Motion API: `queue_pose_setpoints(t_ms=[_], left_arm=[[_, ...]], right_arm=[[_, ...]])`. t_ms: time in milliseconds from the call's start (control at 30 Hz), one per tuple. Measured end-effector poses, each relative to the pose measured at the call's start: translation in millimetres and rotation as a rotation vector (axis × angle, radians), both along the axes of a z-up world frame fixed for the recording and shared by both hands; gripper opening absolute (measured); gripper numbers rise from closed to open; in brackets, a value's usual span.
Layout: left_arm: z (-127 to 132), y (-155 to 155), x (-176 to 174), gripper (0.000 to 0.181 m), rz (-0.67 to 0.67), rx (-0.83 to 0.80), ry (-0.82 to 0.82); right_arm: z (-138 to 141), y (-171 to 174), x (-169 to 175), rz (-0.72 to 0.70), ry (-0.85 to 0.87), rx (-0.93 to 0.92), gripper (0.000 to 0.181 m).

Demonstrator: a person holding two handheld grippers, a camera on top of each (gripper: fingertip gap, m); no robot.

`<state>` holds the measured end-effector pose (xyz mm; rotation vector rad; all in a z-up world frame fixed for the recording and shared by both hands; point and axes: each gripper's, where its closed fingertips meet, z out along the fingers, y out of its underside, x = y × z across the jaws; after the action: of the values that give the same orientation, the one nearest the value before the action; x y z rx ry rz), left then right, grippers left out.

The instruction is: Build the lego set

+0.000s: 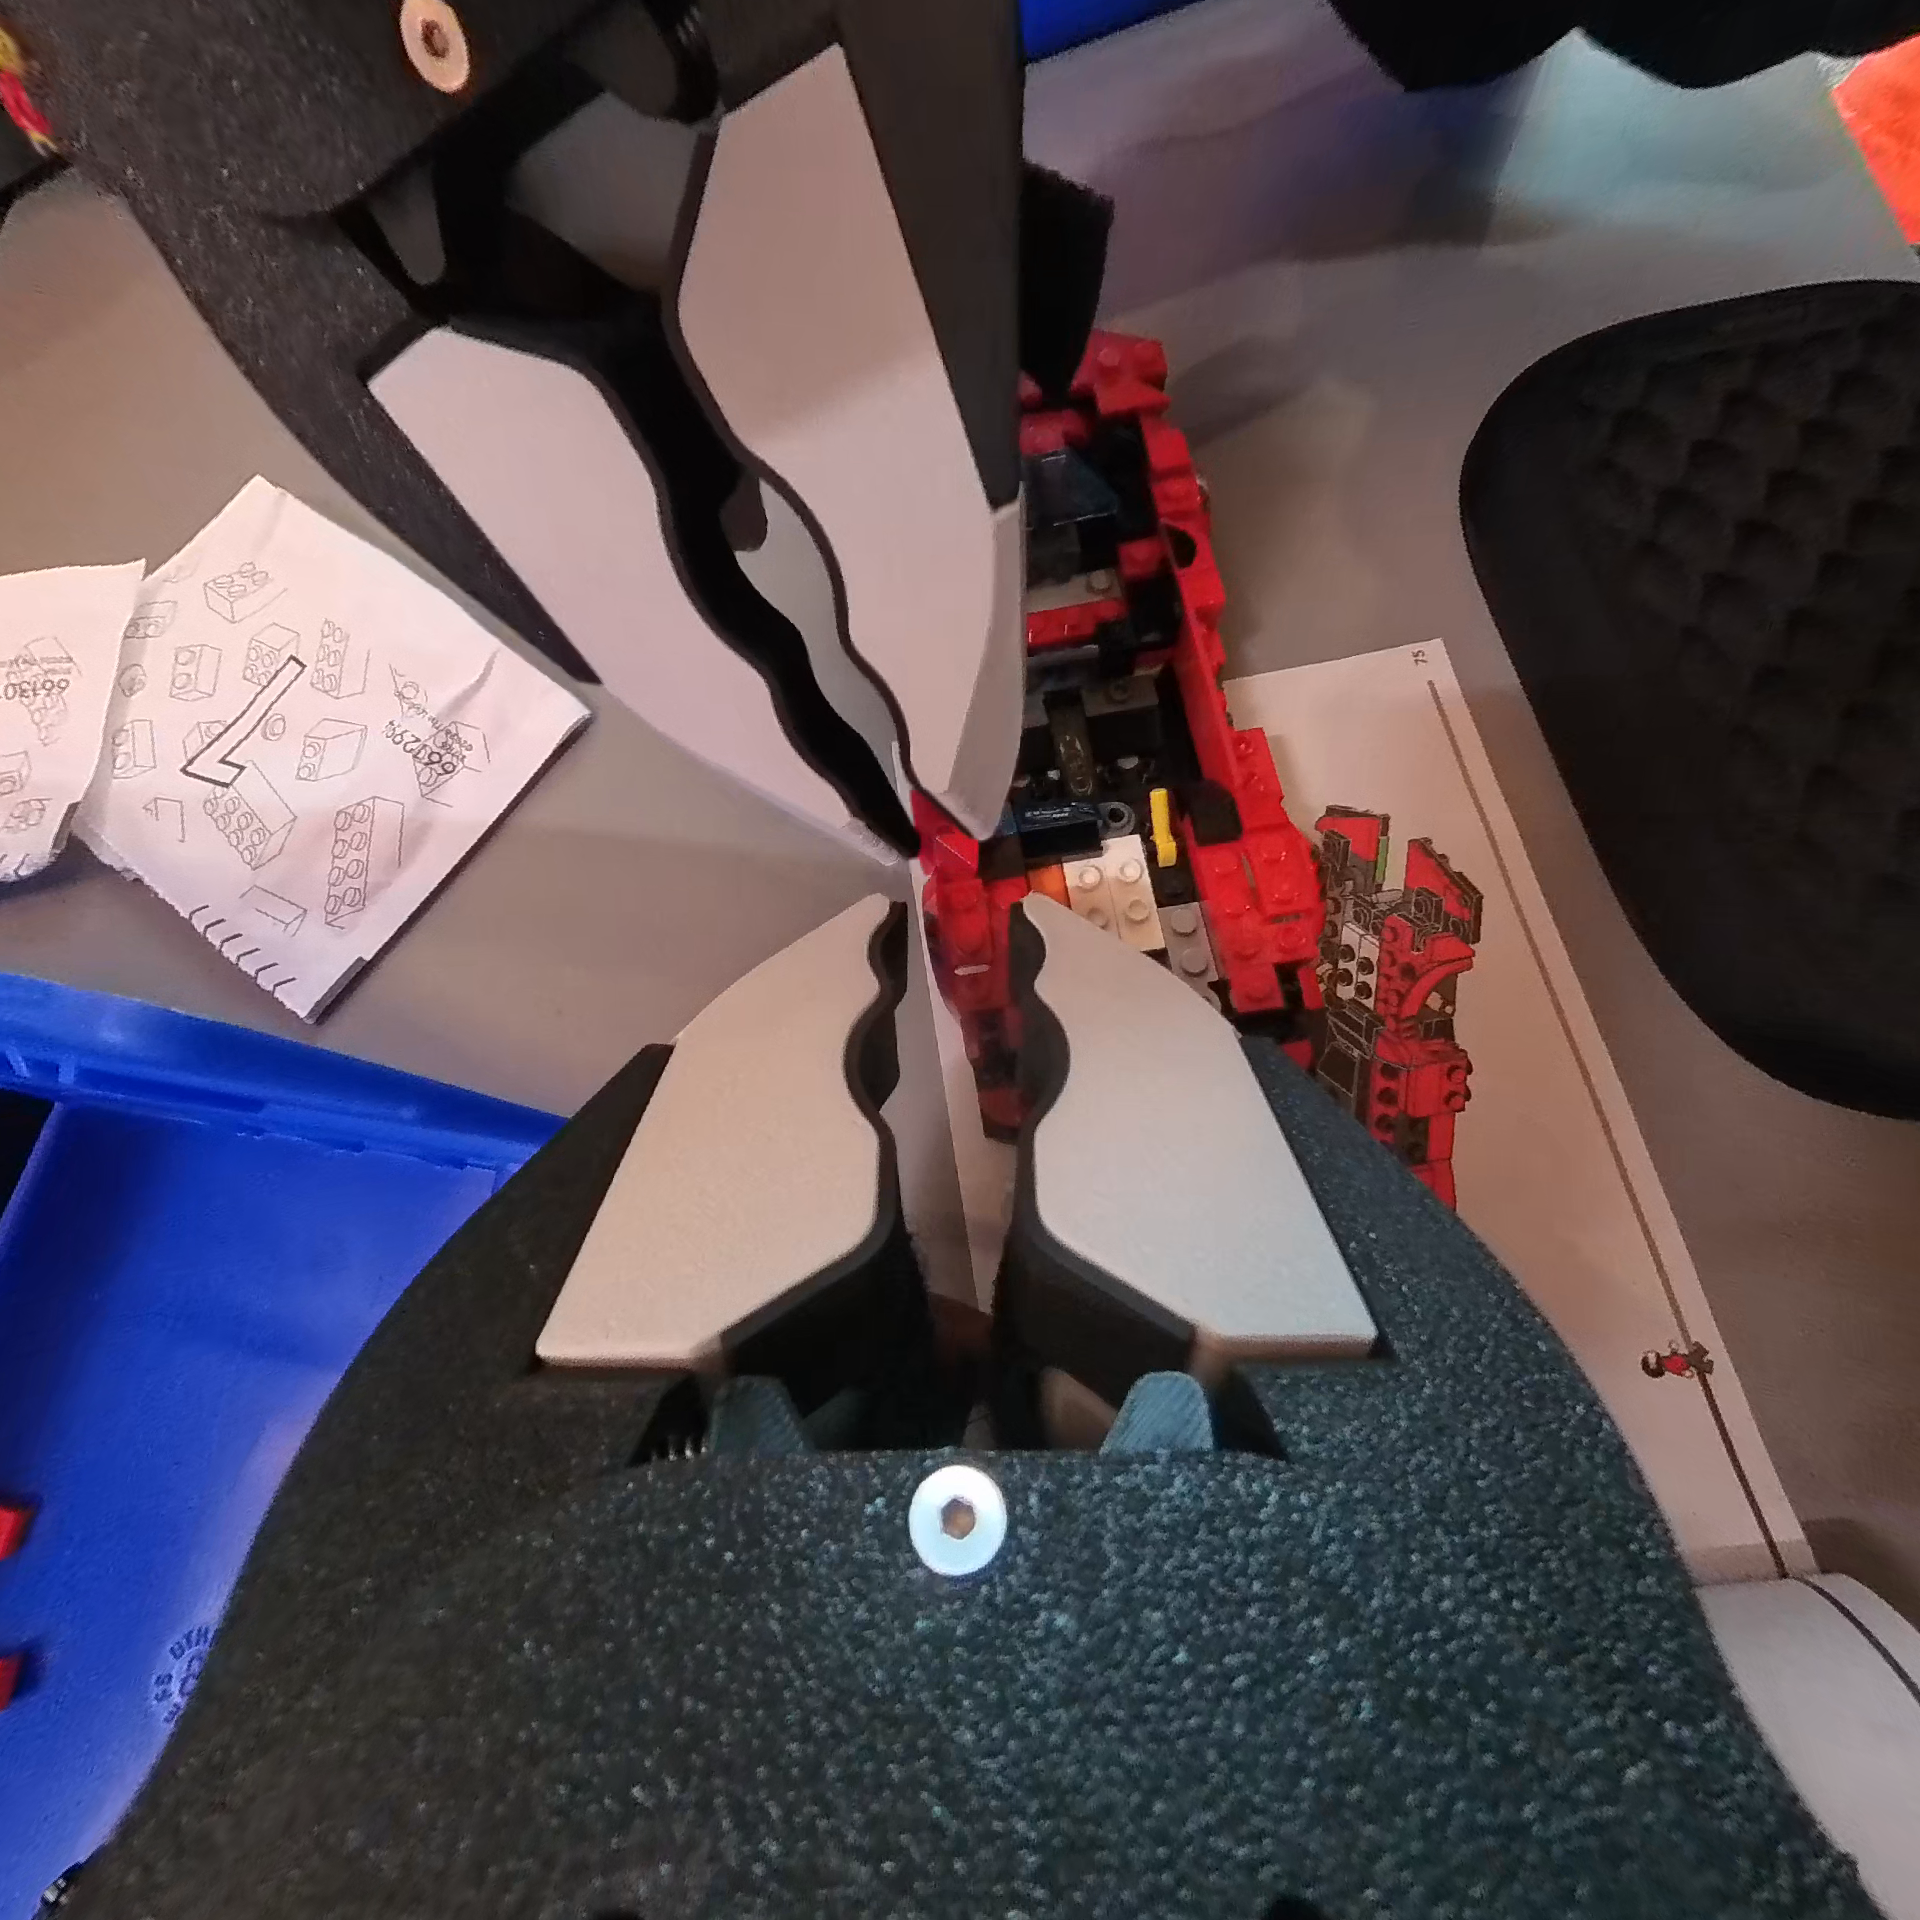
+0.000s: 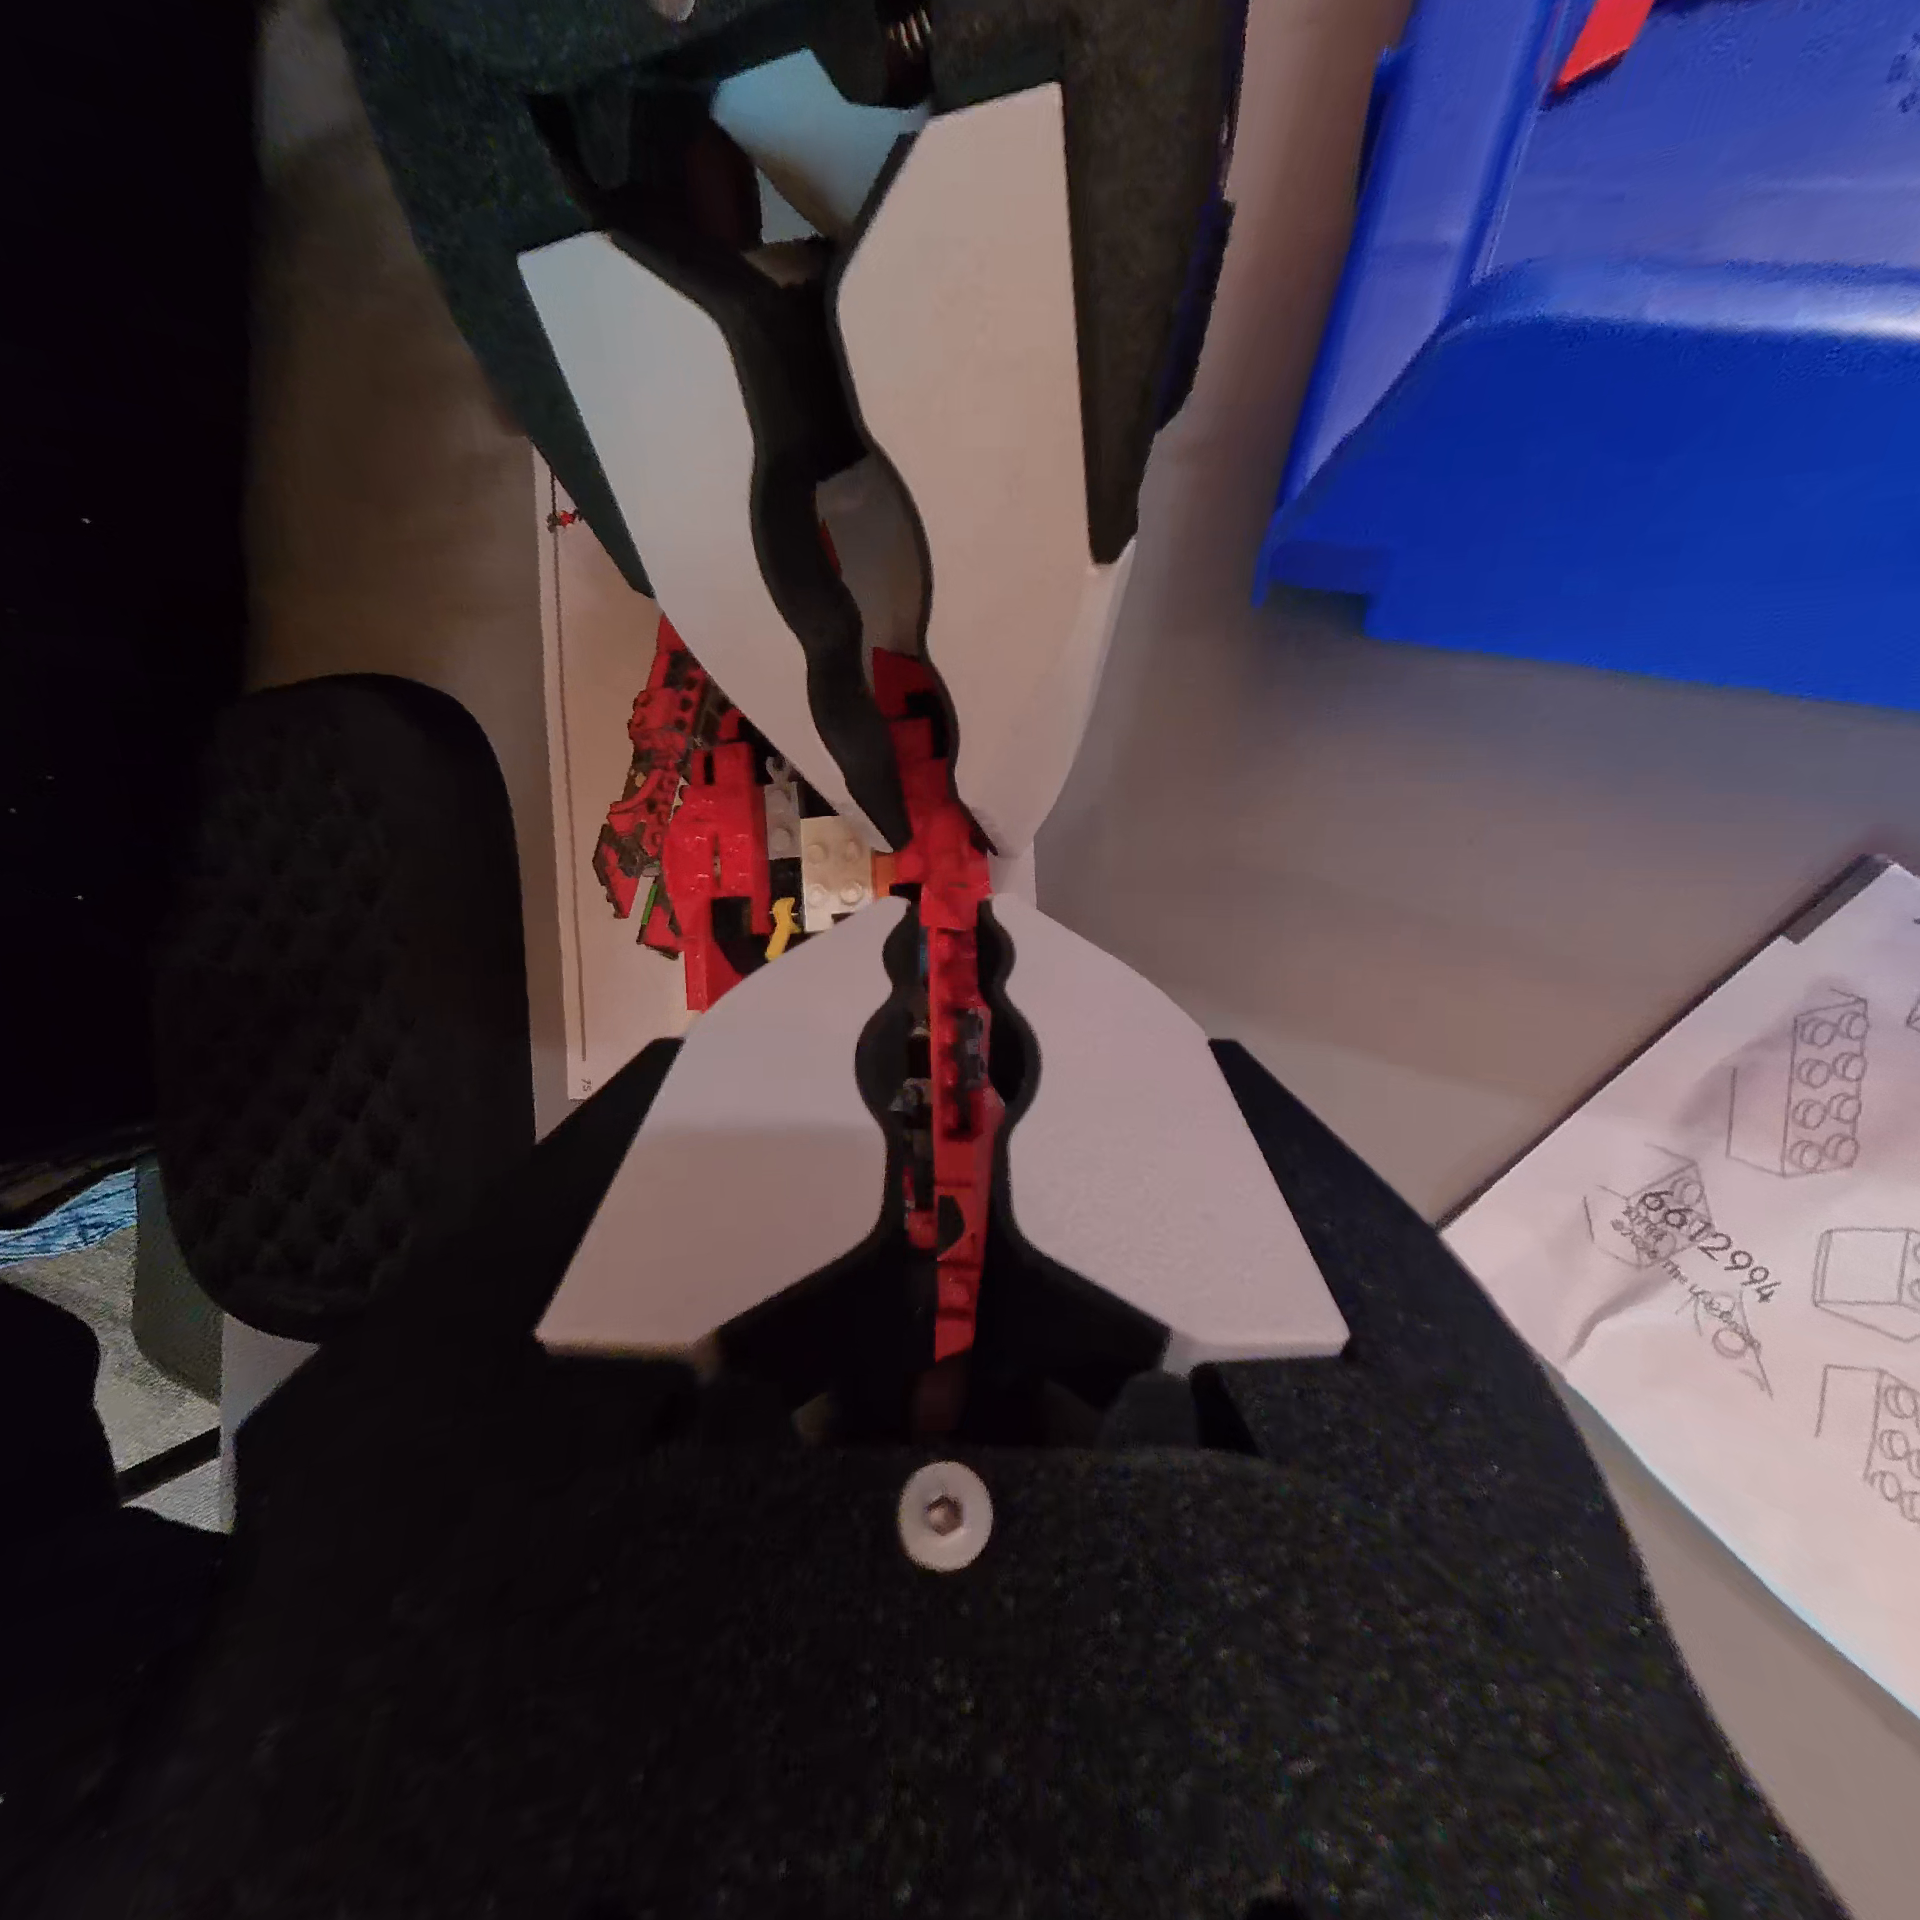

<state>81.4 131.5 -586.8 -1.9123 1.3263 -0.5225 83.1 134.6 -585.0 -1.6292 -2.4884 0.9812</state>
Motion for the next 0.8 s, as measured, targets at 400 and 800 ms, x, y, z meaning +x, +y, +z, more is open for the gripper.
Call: queue_pose_setpoints(t_ms=[400, 800], left_arm=[[-1.0, -0.2, 1.1, 0.017, -0.002, 0.003, 0.001], [-0.4, -0.3, 0.2, 0.017, -0.002, 0.006, 0.002]], right_arm=[[-4.0, -2.8, -0.3, 0.080, 0.013, 0.109, 0.009], [-4.1, -3.3, 0.5, 0.096, -0.028, 0.096, 0.011]])
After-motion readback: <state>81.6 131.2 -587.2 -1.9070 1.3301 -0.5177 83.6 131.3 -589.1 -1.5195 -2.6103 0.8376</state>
